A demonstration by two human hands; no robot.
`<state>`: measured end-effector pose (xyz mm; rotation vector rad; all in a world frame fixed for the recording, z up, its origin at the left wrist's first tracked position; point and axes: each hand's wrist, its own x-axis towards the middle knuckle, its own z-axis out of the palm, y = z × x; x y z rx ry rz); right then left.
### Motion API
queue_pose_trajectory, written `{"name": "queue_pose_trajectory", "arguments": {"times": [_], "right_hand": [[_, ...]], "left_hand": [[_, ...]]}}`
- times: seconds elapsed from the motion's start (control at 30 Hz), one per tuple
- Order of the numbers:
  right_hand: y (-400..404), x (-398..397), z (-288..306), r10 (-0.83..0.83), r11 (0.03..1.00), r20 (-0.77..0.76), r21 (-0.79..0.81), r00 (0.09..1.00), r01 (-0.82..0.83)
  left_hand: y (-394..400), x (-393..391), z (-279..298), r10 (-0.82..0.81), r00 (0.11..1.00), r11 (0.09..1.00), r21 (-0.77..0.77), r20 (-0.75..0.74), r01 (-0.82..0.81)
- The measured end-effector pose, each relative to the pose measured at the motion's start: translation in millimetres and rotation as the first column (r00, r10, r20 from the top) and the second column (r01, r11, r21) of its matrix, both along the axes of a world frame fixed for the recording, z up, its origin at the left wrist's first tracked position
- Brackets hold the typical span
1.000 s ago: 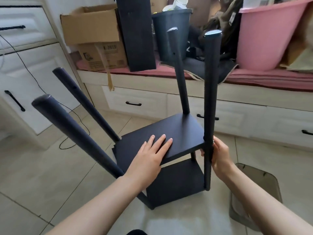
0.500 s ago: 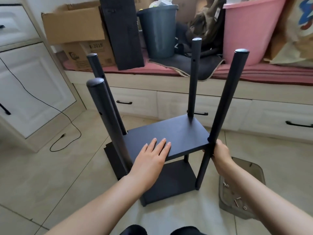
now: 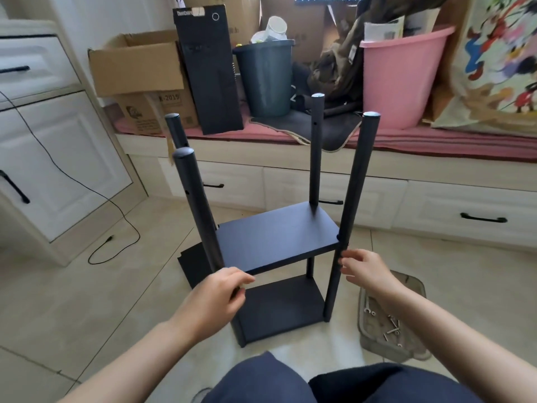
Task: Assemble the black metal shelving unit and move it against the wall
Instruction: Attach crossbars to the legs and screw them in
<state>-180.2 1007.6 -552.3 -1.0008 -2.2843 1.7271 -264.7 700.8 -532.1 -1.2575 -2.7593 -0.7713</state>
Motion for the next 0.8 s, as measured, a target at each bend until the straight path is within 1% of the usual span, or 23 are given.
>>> {"name": "queue_pose_trajectory", "arguments": {"times": [0.07, 0.2, 0.27, 0.3, 0.33, 0.4, 0.43, 0.47, 0.5, 0.57, 0.7, 0.8], "right_hand": [[-9.1, -0.9, 3.9, -0.024, 0.995, 0.002, -0.094, 1.0, 0.024], [-18.3, -2.3, 8.9, -0.085, 0.99, 0.023, -0.114, 0.996, 0.087], [-14.2, -6.5, 14.3, -0.138, 0.984, -0.009, -0.111, 0.99, 0.137], [-10.6, -9.7, 18.9, -0.163, 0.982, -0.03, -0.098, 0.986, 0.159], [-6.1, -14.0, 23.2, -0.179, 0.982, -0.046, -0.078, 0.983, 0.175], [2.4, -24.7, 29.5, -0.184, 0.983, -0.049, -0.027, 0.982, 0.183], [5.6, -31.0, 32.1, -0.176, 0.984, -0.038, -0.005, 0.984, 0.176], [8.2, -38.0, 34.1, -0.161, 0.987, -0.025, 0.008, 0.987, 0.161], [9.9, -44.9, 35.7, -0.143, 0.99, -0.014, 0.015, 0.99, 0.143], [11.9, -56.0, 38.5, -0.119, 0.993, 0.006, 0.024, 0.993, 0.119], [17.7, -65.4, 39.0, -0.146, 0.987, 0.0, 0.073, 0.989, 0.146], [22.8, -65.8, 38.7, -0.125, 0.985, -0.02, 0.114, 0.992, 0.126]], "left_hand": [[-15.2, -1.4, -0.2, 0.093, 0.995, 0.994, 0.058, 0.044, -0.096], [-38.0, -13.0, -5.2, 0.337, 0.926, 0.933, 0.071, 0.173, -0.353], [-40.6, -24.3, -6.1, 0.435, 0.866, 0.877, 0.105, 0.247, -0.47], [-38.2, -32.1, -5.6, 0.469, 0.821, 0.835, 0.139, 0.326, -0.532], [-33.9, -40.5, -4.8, 0.476, 0.755, 0.78, 0.18, 0.451, -0.599], [-20.2, -55.7, -2.6, 0.381, 0.561, 0.654, 0.215, 0.735, -0.725], [-12.3, -61.9, -1.6, 0.3, 0.464, 0.614, 0.203, 0.834, -0.763], [-4.2, -66.9, -1.6, 0.22, 0.391, 0.602, 0.192, 0.894, -0.775], [4.2, -70.7, -1.5, 0.152, 0.348, 0.609, 0.19, 0.925, -0.77], [19.1, -77.4, -2.9, 0.076, 0.314, 0.629, 0.199, 0.946, -0.751], [33.9, -84.7, -8.2, 0.079, 0.292, 0.593, 0.191, 0.953, -0.782], [37.1, -81.0, -10.4, 0.068, 0.289, 0.587, 0.196, 0.955, -0.786]]}}
